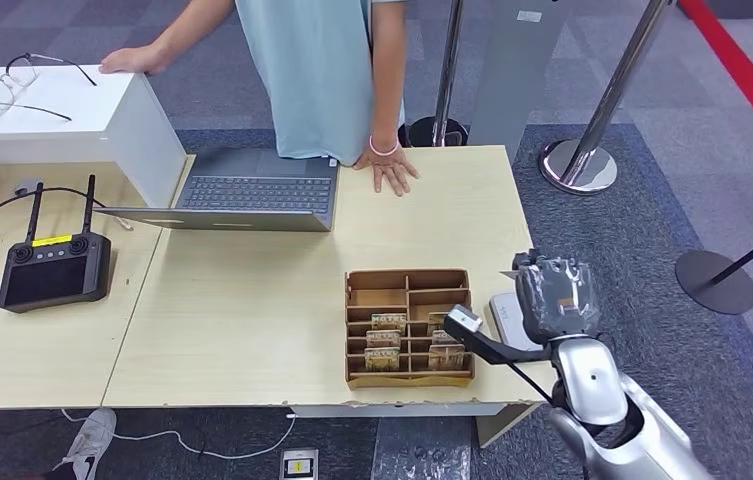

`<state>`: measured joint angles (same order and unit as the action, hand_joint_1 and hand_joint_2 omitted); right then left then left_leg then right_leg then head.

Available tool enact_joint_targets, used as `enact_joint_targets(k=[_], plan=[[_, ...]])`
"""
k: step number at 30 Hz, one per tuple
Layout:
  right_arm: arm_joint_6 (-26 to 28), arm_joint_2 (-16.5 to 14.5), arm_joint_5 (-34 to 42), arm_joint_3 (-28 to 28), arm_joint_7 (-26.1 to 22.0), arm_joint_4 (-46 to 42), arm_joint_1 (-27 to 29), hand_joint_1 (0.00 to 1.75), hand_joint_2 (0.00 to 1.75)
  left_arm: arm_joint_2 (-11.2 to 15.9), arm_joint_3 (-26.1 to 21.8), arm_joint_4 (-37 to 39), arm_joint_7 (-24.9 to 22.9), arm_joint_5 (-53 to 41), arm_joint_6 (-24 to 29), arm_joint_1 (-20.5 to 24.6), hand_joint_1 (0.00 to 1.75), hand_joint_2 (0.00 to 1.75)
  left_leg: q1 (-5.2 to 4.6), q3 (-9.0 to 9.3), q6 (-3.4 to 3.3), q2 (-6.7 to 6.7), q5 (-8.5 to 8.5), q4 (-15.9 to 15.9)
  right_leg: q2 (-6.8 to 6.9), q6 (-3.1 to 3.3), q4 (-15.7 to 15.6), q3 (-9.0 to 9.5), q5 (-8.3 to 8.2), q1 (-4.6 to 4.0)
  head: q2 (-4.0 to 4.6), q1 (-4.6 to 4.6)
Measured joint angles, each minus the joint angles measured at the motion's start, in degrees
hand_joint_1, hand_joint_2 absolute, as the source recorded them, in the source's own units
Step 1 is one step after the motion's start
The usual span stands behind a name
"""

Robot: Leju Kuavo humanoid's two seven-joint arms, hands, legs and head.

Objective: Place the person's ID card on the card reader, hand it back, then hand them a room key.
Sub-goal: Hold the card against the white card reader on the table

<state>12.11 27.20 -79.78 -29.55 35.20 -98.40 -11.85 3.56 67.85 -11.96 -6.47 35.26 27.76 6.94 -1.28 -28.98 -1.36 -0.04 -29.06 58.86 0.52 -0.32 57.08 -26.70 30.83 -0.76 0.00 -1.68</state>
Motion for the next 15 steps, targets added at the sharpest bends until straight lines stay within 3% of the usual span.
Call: enact_joint_targets(k=[15], plan=[[2.35,0.11,3.07,0.0,-0.07,6.34,1.64,1.75,1.75,0.0,0.02,0.0,-0.53,0.23,-0.01,0.01,0.0,1.75,0.0,-0.06,0.0,-0.01,-0.01,0.0,0.0,0.0,0.0,-0.06,0.03,0.0,0.01,-0.01]])
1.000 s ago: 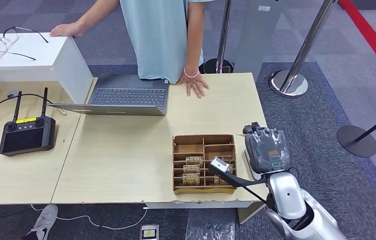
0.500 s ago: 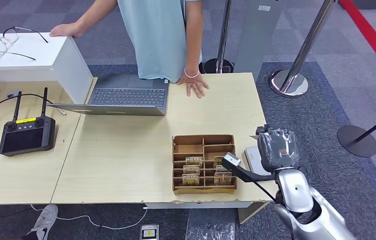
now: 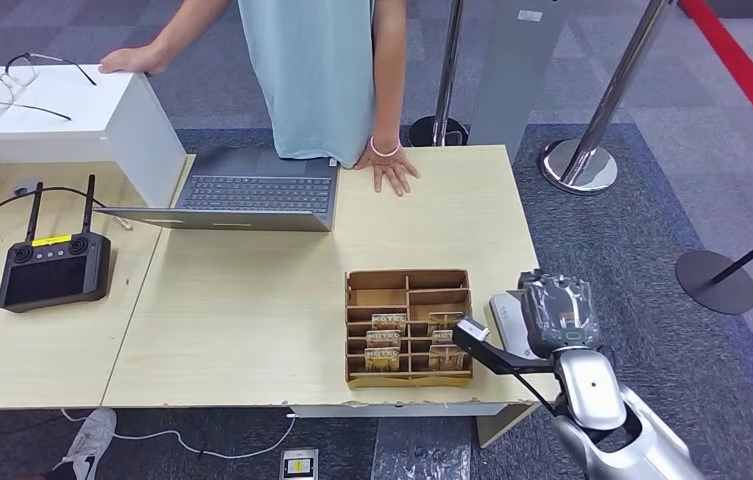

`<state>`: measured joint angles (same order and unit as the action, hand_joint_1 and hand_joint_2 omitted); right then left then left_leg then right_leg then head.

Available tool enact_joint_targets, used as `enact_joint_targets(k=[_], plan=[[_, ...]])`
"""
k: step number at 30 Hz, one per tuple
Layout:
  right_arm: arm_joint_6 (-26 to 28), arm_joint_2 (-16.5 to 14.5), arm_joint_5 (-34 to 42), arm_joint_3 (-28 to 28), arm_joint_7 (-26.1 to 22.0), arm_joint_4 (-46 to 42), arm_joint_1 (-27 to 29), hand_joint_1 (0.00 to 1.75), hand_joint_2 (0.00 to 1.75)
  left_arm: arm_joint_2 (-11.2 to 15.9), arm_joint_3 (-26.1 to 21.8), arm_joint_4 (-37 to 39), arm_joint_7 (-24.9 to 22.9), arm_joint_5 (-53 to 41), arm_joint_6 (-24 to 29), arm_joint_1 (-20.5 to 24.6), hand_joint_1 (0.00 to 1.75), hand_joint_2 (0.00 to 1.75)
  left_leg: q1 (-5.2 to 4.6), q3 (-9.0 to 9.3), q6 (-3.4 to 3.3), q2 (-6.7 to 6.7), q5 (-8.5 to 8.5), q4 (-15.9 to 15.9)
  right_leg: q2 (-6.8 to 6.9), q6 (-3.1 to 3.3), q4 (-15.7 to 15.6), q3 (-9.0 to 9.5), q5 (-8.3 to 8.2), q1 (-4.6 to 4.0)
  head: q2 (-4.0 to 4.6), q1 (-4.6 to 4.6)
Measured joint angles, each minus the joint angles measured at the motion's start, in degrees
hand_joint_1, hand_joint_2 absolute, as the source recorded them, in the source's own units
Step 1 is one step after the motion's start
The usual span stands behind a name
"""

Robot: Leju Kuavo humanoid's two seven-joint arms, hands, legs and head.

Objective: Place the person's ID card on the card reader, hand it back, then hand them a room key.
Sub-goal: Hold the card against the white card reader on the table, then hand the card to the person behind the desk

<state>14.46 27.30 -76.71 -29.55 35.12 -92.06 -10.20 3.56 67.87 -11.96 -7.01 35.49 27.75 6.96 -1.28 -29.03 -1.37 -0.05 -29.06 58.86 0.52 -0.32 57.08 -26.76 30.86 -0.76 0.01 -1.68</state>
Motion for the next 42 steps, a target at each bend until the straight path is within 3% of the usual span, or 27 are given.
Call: enact_joint_targets(k=[20,42], plan=[[6.12,-2.53,4.27,-1.45,-0.92,8.86,2.21,1.75,1.75,0.08,0.0,0.0,-1.54,-0.08,-0.17,0.01,0.0,1.75,0.0,0.07,-0.01,0.02,0.0,0.0,0.0,0.0,0.0,0.08,0.01,0.0,-0.01,0.0],[9.02,-3.81,5.62,-1.57,-0.61,11.25,2.87,1.75,1.75,0.48,0.02,0.0,-2.07,-0.45,-0.86,0.02,0.0,1.75,0.0,0.12,-0.01,0.02,-0.01,0.0,0.0,-0.02,-0.01,0.13,-0.01,0.01,-0.01,0.0]])
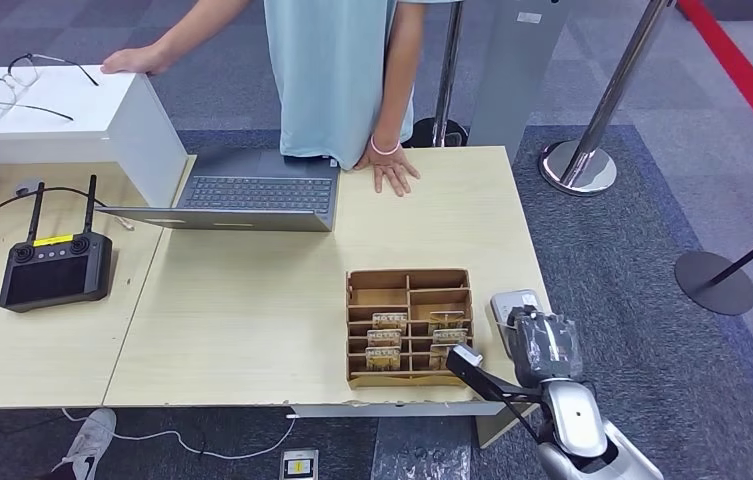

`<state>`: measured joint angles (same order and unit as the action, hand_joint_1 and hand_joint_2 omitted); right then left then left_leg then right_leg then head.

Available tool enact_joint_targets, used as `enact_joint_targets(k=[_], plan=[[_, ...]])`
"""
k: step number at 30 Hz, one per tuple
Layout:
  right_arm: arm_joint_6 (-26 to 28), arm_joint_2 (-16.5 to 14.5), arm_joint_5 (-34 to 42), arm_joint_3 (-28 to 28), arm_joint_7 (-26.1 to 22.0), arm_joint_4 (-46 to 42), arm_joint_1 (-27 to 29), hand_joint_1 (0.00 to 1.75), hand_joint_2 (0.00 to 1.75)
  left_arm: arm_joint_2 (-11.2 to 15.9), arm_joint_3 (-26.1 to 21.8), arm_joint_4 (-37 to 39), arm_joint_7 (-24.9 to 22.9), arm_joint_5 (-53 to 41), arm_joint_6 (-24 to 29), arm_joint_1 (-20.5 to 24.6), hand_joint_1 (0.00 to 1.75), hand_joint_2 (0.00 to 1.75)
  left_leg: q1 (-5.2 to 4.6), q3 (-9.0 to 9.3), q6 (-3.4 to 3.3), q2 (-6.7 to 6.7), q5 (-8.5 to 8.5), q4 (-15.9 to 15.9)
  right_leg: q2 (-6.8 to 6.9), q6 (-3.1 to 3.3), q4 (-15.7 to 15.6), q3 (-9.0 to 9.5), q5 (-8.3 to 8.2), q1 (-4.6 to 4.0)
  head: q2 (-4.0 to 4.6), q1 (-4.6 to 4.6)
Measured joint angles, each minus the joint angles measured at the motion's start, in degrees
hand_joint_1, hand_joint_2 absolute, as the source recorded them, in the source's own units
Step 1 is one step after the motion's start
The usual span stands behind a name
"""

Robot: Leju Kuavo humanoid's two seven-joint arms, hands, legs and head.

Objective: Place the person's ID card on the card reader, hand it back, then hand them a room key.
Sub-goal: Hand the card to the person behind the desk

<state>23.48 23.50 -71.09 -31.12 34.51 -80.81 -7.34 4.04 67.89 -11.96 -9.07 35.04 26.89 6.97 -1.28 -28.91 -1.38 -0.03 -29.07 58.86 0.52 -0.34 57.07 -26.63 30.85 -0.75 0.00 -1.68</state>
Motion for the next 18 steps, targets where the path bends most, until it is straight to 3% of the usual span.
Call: enact_joint_targets(k=[18], plan=[[2.17,0.8,-7.59,3.69,0.56,-6.3,-0.83,1.75,1.75,0.0,0.04,0.0,1.09,-0.41,0.67,-0.01,0.0,1.75,-0.01,-0.04,0.0,-0.01,0.0,0.0,0.0,0.0,0.01,-0.03,0.0,0.01,0.0,0.01]])
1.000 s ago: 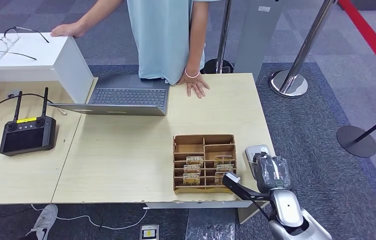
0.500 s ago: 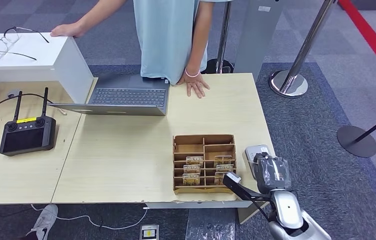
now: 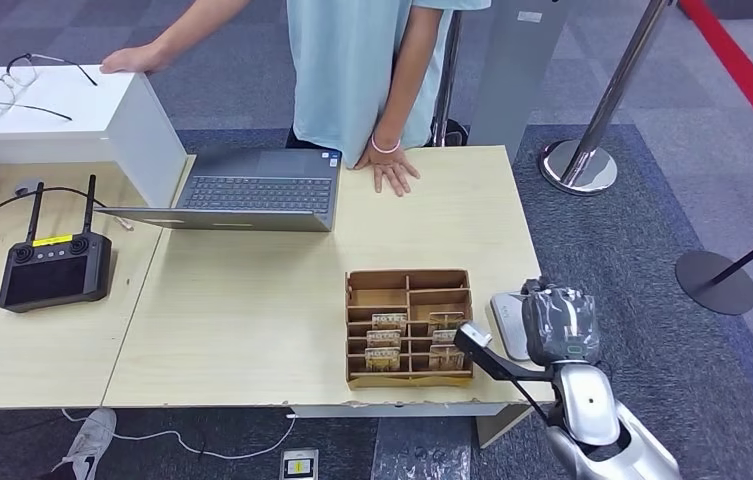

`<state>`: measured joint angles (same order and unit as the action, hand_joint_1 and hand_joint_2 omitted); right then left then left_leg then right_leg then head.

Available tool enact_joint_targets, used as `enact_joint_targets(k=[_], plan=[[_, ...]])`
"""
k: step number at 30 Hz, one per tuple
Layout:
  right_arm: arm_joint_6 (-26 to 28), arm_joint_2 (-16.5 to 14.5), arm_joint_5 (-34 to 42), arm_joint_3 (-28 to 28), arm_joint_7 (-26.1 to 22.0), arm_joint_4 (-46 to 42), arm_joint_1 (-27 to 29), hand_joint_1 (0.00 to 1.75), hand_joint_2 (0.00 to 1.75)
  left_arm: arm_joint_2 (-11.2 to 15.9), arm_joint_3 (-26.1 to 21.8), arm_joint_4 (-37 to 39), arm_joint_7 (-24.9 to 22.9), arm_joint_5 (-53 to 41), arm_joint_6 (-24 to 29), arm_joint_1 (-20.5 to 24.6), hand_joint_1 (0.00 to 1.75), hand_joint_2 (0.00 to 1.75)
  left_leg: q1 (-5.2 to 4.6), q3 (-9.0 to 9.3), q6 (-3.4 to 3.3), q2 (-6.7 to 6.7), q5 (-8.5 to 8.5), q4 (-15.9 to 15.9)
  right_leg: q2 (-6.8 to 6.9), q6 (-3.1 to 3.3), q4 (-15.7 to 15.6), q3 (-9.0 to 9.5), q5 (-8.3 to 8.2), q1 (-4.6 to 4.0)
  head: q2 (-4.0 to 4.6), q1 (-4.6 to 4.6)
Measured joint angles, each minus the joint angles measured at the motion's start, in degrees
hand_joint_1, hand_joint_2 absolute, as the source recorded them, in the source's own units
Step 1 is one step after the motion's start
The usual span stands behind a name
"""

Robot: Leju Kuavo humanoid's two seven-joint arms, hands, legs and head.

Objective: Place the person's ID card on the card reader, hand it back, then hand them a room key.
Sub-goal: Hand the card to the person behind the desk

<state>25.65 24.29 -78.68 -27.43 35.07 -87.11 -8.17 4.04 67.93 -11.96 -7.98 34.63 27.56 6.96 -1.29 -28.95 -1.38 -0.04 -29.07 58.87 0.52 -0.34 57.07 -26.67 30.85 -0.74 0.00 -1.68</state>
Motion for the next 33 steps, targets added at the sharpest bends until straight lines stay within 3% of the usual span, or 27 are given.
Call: enact_joint_targets(k=[24,33], plan=[[-0.11,0.09,-0.09,1.64,-0.3,-2.98,-0.52,1.75,1.75,0.0,0.0,0.0,0.11,-0.01,0.03,0.0,0.0,1.75,0.0,-0.04,0.0,0.0,0.0,0.0,0.0,0.02,0.0,-0.02,0.02,-0.01,0.01,-0.01],[-0.39,-0.36,0.09,1.23,-1.73,-3.18,-3.49,1.75,1.75,0.0,0.0,0.0,0.23,0.1,0.15,0.02,0.0,1.75,0.0,-0.05,0.0,0.01,0.0,0.0,0.0,0.02,0.01,-0.02,0.02,-0.01,0.0,-0.01]])
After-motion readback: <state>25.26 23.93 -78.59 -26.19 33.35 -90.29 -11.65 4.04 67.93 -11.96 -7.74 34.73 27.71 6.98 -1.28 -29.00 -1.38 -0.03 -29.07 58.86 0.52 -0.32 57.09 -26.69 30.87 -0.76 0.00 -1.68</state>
